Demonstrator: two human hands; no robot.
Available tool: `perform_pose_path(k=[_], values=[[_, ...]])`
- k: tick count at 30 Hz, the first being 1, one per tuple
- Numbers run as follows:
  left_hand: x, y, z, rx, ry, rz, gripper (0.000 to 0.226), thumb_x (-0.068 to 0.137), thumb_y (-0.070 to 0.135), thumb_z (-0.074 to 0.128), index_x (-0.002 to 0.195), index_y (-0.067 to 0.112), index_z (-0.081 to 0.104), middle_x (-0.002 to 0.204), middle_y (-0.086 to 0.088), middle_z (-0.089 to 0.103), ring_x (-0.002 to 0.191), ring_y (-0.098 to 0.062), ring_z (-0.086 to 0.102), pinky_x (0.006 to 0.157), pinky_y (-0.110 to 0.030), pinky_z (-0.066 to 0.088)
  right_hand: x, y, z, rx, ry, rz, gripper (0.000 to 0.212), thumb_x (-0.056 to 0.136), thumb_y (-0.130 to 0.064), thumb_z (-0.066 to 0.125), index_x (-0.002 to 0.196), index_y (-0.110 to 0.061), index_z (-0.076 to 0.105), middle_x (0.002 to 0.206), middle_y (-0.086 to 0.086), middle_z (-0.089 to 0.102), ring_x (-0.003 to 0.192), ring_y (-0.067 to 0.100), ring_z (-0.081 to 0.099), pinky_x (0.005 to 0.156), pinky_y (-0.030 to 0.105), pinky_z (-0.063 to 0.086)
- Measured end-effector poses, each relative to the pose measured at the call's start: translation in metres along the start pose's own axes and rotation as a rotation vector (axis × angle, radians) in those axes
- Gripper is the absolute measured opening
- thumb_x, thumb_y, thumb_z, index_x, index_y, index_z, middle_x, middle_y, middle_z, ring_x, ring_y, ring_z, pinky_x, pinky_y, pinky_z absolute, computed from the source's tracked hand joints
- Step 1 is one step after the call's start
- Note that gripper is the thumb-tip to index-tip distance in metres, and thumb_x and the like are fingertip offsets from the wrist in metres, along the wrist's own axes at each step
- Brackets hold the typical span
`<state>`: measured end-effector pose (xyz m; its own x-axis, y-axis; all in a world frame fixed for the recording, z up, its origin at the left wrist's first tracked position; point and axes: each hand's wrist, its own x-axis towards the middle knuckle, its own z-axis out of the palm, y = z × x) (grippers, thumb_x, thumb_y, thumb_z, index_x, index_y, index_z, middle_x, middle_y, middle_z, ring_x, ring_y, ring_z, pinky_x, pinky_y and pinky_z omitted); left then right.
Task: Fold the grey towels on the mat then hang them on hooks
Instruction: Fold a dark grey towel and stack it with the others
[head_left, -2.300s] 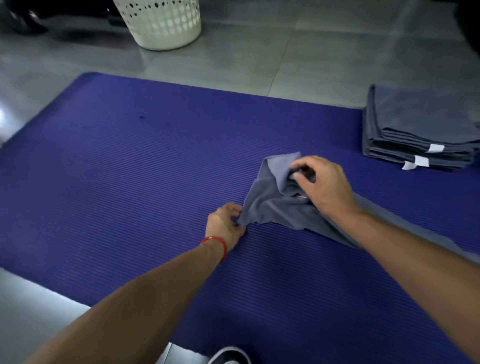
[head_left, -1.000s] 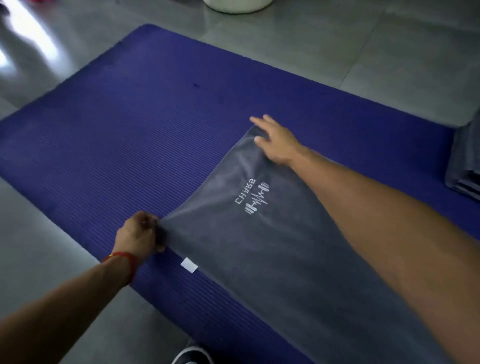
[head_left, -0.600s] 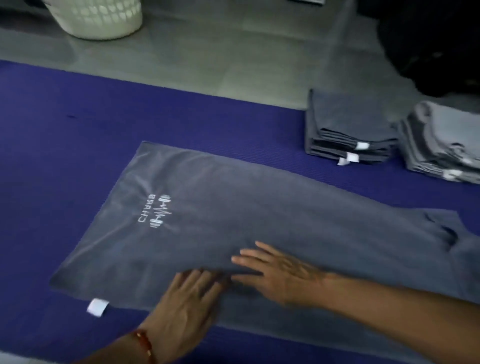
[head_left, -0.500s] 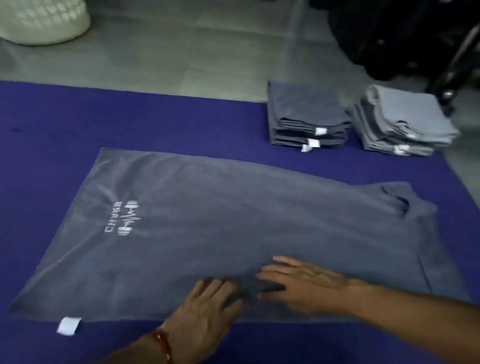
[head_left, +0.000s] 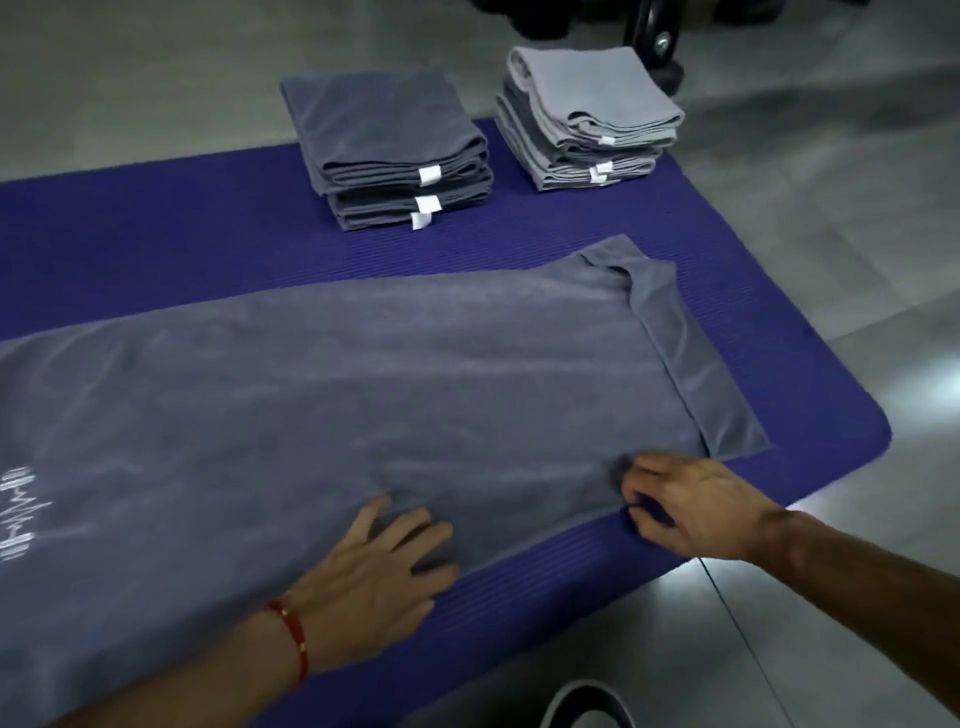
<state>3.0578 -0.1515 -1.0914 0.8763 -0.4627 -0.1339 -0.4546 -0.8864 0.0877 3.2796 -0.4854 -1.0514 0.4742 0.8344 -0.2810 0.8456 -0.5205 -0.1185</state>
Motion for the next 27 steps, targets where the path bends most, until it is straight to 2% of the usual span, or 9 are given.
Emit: perform_pose_path(k=[3, 5, 9, 13, 16, 18, 21, 23, 27], values=[[0.023, -0.019, -0.006, -0.017, 0.086, 0.016, 0.027, 0.091, 0.044, 0.051, 0.115, 0.037, 0.059, 0.124, 0.001, 0.061, 0.108, -0.023, 0.061, 0.09, -0.047, 0.045, 0.022, 0.02, -0.019, 0.055, 0.033, 0.145, 0.021, 0.086, -0.046, 0.05, 0.08, -0.029, 0.06, 0.076, -0.012, 0.062, 0.066, 0.013, 0.062, 0.059, 0.022, 0.04], [0.045, -0.045, -0.013, -0.066, 0.131, -0.149, 0.035, 0.093, 0.041, 0.046, 0.124, 0.034, 0.06, 0.126, -0.001, 0.061, 0.109, -0.024, 0.061, 0.088, -0.044, 0.042, 0.051, 0.041, -0.034, 0.032, 0.135, 0.201, 0.018, 0.09, -0.042, 0.053, 0.086, -0.028, 0.064, 0.083, -0.009, 0.065, 0.071, 0.02, 0.067, 0.06, 0.026, 0.044], [0.101, -0.108, -0.029, -0.077, 0.068, -0.511, 0.052, 0.098, 0.049, 0.032, 0.143, 0.034, 0.051, 0.15, -0.006, 0.044, 0.136, -0.033, 0.043, 0.099, -0.06, 0.037, 0.13, 0.088, -0.067, 0.029, 0.296, 0.282, 0.028, 0.1, -0.036, 0.043, 0.103, -0.016, 0.062, 0.1, 0.006, 0.065, 0.085, 0.032, 0.066, 0.064, 0.041, 0.055], [0.128, -0.138, -0.015, -0.07, -0.01, -0.687, 0.061, 0.098, 0.054, 0.021, 0.155, 0.035, 0.033, 0.16, -0.007, 0.031, 0.147, -0.037, 0.026, 0.105, -0.074, 0.026, 0.21, 0.133, -0.1, -0.019, 0.212, 0.248, 0.021, 0.103, -0.019, 0.048, 0.116, -0.011, 0.063, 0.114, 0.013, 0.061, 0.105, 0.034, 0.059, 0.089, 0.045, 0.05], [0.124, -0.136, 0.004, -0.026, 0.021, -0.724, 0.063, 0.1, 0.056, 0.016, 0.16, 0.038, 0.011, 0.168, -0.001, 0.016, 0.154, -0.034, 0.012, 0.115, -0.072, 0.011, 0.253, 0.17, -0.104, -0.033, 0.071, 0.336, 0.043, 0.09, -0.011, 0.066, 0.132, -0.022, 0.061, 0.131, 0.01, 0.059, 0.12, 0.034, 0.054, 0.104, 0.046, 0.045], [0.124, -0.136, 0.005, -0.036, 0.028, -0.729, 0.063, 0.1, 0.057, 0.016, 0.16, 0.039, 0.007, 0.169, 0.002, 0.012, 0.155, -0.031, 0.008, 0.117, -0.07, 0.008, 0.268, 0.184, -0.095, 0.048, 0.018, 0.352, 0.053, 0.086, -0.007, 0.068, 0.135, -0.025, 0.059, 0.138, 0.009, 0.057, 0.126, 0.032, 0.053, 0.108, 0.047, 0.043], [0.124, -0.136, 0.003, -0.041, 0.02, -0.728, 0.064, 0.099, 0.057, 0.019, 0.16, 0.039, 0.008, 0.169, 0.002, 0.011, 0.156, -0.031, 0.007, 0.117, -0.07, 0.009, 0.27, 0.188, -0.081, 0.154, 0.097, 0.37, 0.045, 0.086, 0.001, 0.063, 0.127, -0.019, 0.061, 0.128, 0.009, 0.058, 0.12, 0.031, 0.053, 0.105, 0.045, 0.043], [0.124, -0.137, 0.004, -0.032, 0.011, -0.728, 0.064, 0.099, 0.056, 0.021, 0.16, 0.038, 0.01, 0.169, 0.001, 0.012, 0.155, -0.031, 0.007, 0.117, -0.07, 0.01, 0.266, 0.194, -0.076, 0.093, 0.128, 0.383, 0.035, 0.091, -0.005, 0.065, 0.121, -0.021, 0.061, 0.118, 0.006, 0.059, 0.115, 0.03, 0.05, 0.103, 0.047, 0.042], [0.125, -0.137, 0.002, -0.019, -0.013, -0.728, 0.065, 0.099, 0.056, 0.022, 0.16, 0.039, 0.011, 0.169, 0.001, 0.013, 0.155, -0.031, 0.008, 0.117, -0.07, 0.01, 0.271, 0.201, -0.092, -0.03, -0.006, 0.354, 0.026, 0.096, -0.021, 0.067, 0.121, -0.02, 0.063, 0.12, 0.011, 0.055, 0.123, 0.036, 0.042, 0.103, 0.051, 0.034]])
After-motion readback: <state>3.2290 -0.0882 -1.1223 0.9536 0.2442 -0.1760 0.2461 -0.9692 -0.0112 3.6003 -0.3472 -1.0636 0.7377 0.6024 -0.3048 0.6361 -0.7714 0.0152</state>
